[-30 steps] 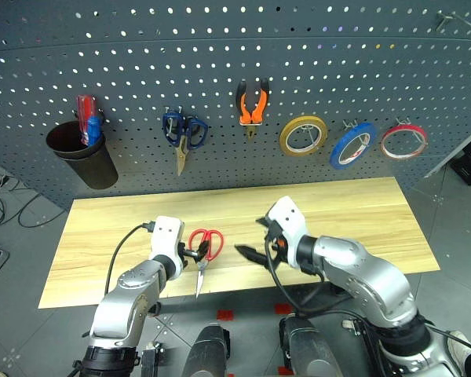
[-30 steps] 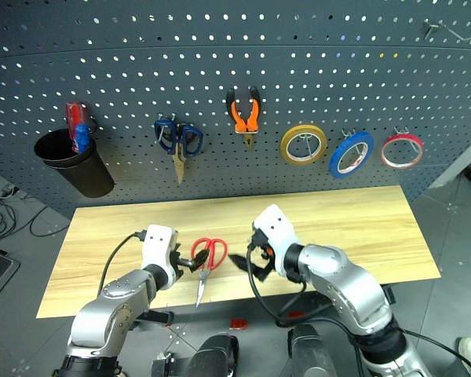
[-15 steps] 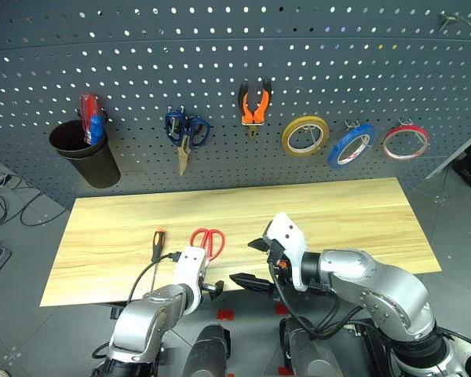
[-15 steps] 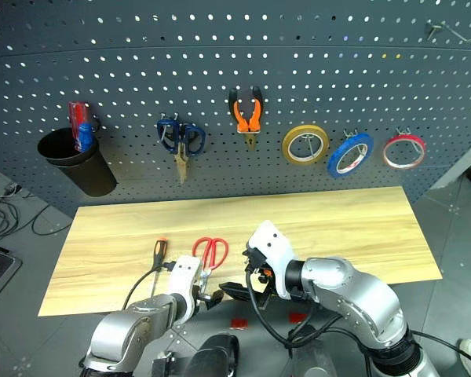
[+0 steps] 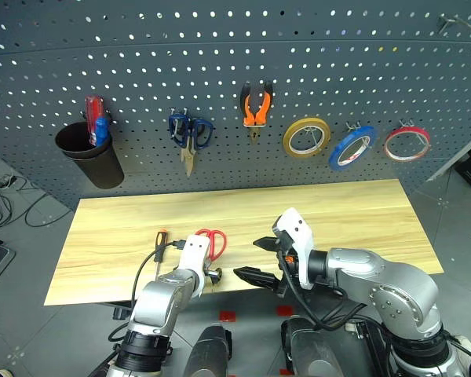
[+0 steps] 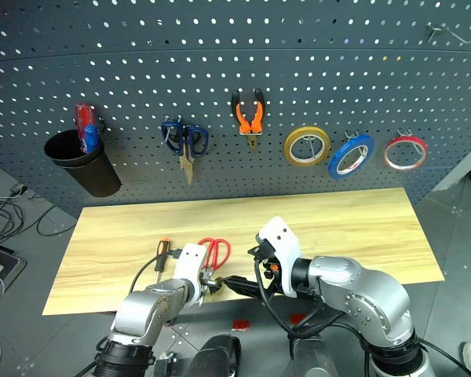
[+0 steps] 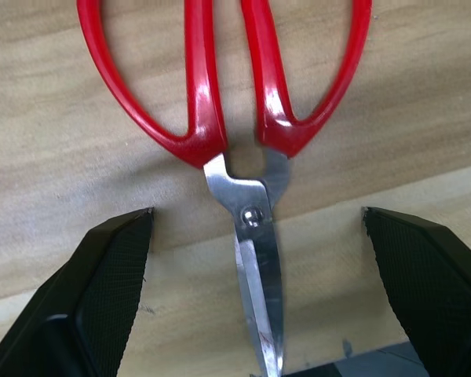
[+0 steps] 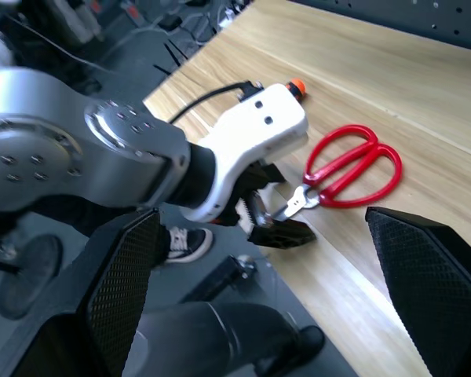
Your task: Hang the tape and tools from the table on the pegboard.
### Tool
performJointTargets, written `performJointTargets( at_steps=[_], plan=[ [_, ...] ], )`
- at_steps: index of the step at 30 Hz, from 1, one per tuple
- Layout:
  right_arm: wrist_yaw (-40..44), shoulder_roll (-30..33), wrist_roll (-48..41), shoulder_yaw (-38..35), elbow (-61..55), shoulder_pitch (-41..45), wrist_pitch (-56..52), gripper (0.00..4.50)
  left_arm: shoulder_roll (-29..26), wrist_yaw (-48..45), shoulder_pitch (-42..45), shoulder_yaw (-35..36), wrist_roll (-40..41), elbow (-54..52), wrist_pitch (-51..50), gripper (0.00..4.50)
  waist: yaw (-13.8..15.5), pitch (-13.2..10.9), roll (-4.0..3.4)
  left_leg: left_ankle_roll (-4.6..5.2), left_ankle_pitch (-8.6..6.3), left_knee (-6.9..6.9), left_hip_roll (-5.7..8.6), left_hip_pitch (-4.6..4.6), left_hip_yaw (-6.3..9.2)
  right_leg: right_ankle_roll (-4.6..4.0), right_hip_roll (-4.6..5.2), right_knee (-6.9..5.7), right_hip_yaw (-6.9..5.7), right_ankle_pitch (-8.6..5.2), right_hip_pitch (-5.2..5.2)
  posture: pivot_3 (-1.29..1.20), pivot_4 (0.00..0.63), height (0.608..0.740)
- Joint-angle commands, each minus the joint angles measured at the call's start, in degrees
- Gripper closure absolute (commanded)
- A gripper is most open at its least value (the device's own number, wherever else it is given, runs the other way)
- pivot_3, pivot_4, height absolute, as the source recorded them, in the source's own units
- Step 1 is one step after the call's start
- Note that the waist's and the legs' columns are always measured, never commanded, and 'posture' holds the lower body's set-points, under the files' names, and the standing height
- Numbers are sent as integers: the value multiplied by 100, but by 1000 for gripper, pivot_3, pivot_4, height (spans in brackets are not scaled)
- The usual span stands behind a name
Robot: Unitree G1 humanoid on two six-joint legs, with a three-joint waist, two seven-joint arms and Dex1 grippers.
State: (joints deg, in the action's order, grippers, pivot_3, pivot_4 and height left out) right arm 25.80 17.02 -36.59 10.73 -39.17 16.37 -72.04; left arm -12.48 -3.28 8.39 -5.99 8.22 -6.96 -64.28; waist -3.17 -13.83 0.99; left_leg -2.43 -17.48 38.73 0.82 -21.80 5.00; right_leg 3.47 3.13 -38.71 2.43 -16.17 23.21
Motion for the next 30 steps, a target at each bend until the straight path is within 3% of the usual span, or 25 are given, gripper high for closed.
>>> performJointTargets(
  at_steps=[1, 9, 16, 23, 26, 30],
  plan=[
    [53, -10, -328, -169, -102, 33, -109, 0, 93, -28, -75, 12, -78, 640, -6, 865, 2, 2, -4, 0, 0, 0, 2, 0, 1, 0, 1, 0, 0, 0, -1, -54, 293, 740],
    [26, 118, -380, -102, -21, 175, -11, 0, 182, -72, -97, 54, -156, 861, 52, 3272, 1, 4, -9, 0, 0, 0, 6, 1, 4, 2, 3, 1, 2, -1, -2, -54, 294, 740],
    [-16, 153, -367, -63, -43, 204, 34, 0, 112, -182, -260, 130, -182, 726, 198, 3340, -10, 7, -15, 1, 0, -2, 6, 2, 6, 2, 3, 6, 3, -1, -2, -57, 290, 740],
    [96, 651, -13, 199, -295, 398, 612, 0, -747, -421, -1177, -78, -789, -449, 2757, 3340, -51, -28, 7, -2, 0, -41, -13, 0, 2, 1, 3, 30, 4, 0, 11, -52, 293, 740],
    [222, 1032, 354, 529, -432, 560, 1087, 0, -810, -934, -1654, 287, -373, -911, 4049, 3340, -11, -85, 7, -15, 8, -71, -37, -13, 14, -19, 2, 66, -15, 11, 18, -52, 293, 740],
    [304, 1275, 783, 891, -531, 699, 1658, 0, -849, -1244, -2004, 764, -119, -1115, 4934, 3340, 28, -114, 10, -19, 10, -72, -38, -35, 20, -19, 7, 79, -20, 12, 30, -48, 287, 740]
  ],
)
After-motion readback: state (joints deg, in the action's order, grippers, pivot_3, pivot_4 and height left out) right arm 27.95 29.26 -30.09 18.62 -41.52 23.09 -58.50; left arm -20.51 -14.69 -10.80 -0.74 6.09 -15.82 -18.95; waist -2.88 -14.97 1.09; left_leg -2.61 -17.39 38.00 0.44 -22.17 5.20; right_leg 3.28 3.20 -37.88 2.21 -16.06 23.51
